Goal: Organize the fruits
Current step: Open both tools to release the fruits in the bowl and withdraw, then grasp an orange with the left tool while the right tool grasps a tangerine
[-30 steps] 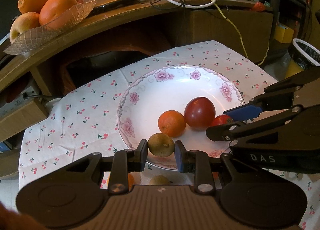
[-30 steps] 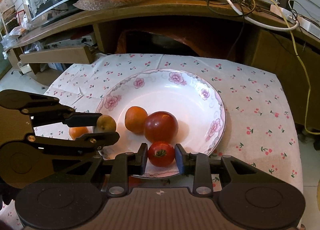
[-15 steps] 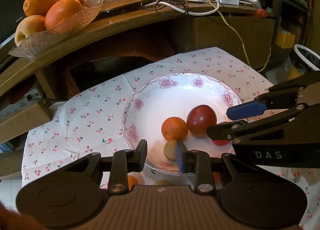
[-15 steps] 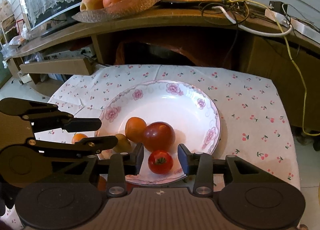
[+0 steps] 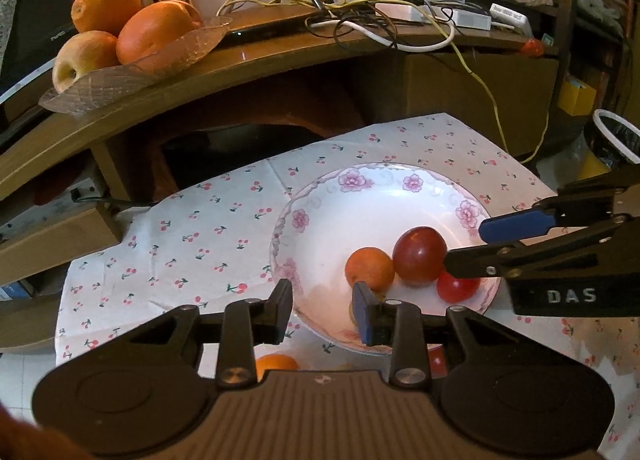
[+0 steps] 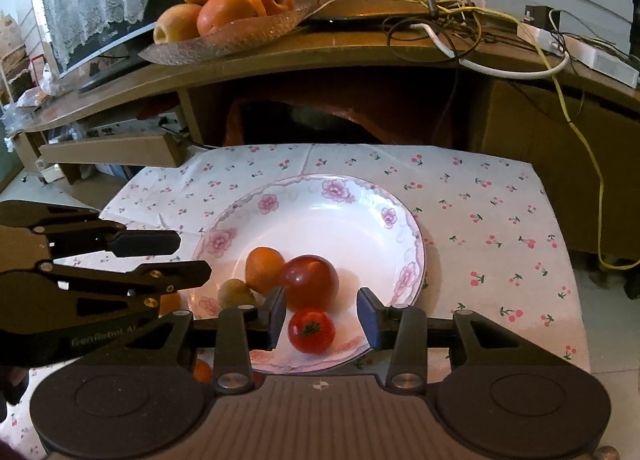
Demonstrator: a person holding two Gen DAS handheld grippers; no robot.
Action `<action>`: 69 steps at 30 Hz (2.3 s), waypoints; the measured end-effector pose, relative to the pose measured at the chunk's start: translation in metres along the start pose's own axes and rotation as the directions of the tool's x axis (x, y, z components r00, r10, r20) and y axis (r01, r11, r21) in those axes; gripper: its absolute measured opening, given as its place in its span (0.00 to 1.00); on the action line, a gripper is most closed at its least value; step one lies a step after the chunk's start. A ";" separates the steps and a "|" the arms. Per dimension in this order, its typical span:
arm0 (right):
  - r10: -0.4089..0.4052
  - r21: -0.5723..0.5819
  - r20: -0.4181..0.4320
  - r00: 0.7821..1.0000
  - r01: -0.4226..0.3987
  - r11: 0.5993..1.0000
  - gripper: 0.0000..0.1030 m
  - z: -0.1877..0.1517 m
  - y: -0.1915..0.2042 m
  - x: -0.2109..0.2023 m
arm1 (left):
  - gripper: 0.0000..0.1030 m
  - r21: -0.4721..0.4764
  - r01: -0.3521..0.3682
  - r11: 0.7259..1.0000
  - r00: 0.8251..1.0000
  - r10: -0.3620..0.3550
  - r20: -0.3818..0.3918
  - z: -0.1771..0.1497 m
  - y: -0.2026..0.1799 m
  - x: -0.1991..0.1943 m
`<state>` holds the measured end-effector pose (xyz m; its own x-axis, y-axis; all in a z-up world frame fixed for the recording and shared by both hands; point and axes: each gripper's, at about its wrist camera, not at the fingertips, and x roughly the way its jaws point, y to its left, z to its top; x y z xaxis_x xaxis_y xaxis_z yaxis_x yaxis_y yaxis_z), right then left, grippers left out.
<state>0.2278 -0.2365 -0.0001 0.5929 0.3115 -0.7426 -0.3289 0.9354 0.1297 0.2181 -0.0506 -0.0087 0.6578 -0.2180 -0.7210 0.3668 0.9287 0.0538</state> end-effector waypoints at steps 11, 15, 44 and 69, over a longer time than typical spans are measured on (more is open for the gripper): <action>0.045 -0.054 -0.016 0.999 -0.046 0.998 0.41 -0.009 0.010 -0.008 | 0.42 0.021 0.016 1.000 1.000 -0.015 -0.001 -0.009 0.004 -0.012; 0.068 -0.052 -0.018 0.998 -0.069 0.996 0.41 -0.011 0.014 -0.013 | 0.43 0.040 0.023 0.999 1.000 -0.023 -0.002 -0.014 0.006 -0.018; 0.165 -0.129 -0.131 0.978 -0.181 0.975 0.44 -0.043 0.072 0.014 | 0.45 0.075 0.079 0.994 0.995 -0.075 -0.059 -0.055 0.038 -0.021; 0.153 -0.124 -0.158 0.976 -0.173 0.977 0.28 -0.042 0.075 0.024 | 0.38 0.044 0.050 0.998 0.996 -0.047 -0.082 -0.054 0.034 0.014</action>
<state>0.1866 -0.1659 -0.0353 0.4118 0.4200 -0.8087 -0.5153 0.8393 0.1735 0.2043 -0.0056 -0.0541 0.5838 -0.2359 -0.7769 0.4280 0.9025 0.0476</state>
